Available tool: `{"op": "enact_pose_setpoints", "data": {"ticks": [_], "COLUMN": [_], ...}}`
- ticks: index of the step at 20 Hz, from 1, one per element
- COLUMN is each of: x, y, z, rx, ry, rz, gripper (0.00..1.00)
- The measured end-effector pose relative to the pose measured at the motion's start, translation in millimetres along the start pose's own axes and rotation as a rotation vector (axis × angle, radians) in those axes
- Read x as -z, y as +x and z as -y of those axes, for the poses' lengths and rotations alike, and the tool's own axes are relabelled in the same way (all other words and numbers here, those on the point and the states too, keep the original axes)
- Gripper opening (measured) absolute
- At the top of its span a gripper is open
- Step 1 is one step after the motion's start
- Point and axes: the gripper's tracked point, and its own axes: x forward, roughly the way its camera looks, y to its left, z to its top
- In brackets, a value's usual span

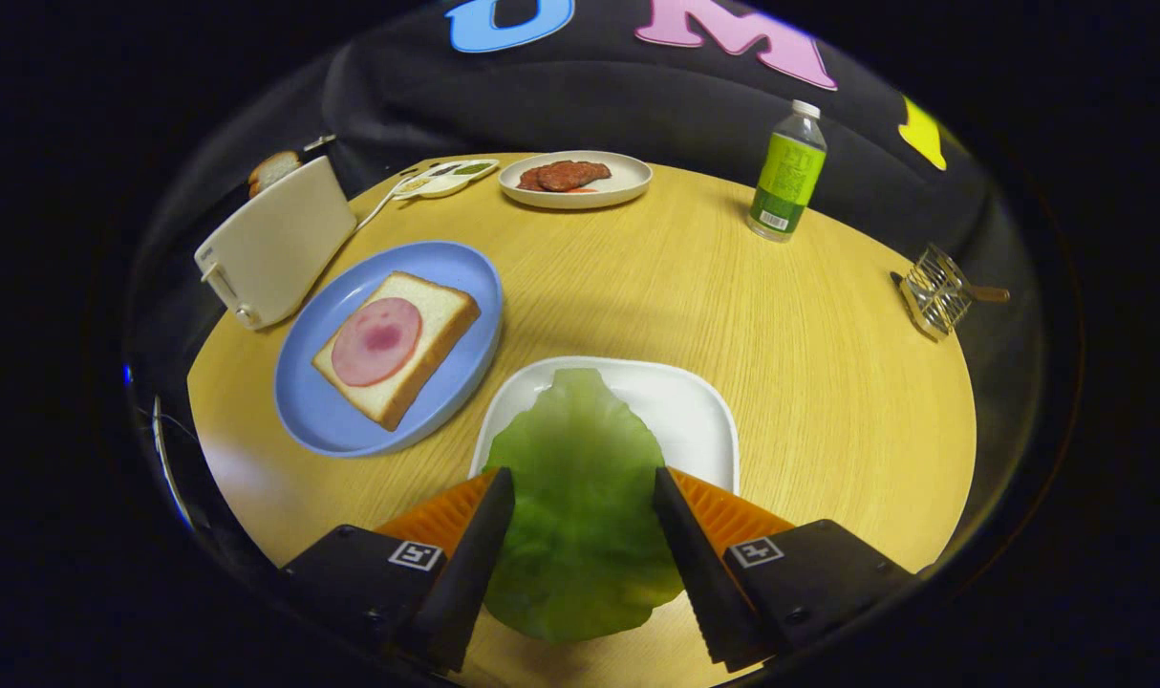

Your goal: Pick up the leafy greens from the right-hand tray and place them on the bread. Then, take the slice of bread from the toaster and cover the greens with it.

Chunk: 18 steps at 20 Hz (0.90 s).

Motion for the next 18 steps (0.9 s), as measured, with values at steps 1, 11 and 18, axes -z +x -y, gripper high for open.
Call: {"op": "enact_pose_setpoints", "data": {"ticks": [1, 11, 18], "x": [-1.7, -1.8, -9.4], "y": [1.5, 1.3, -10.6], "z": [1.8, 8.2, 7.8], "rx": [0.005, -0.007, -0.032], "ry": [-0.001, 0.014, 0.096], "rz": [0.008, -0.015, -0.06], "gripper": [0.89, 0.13, 0.06]}}
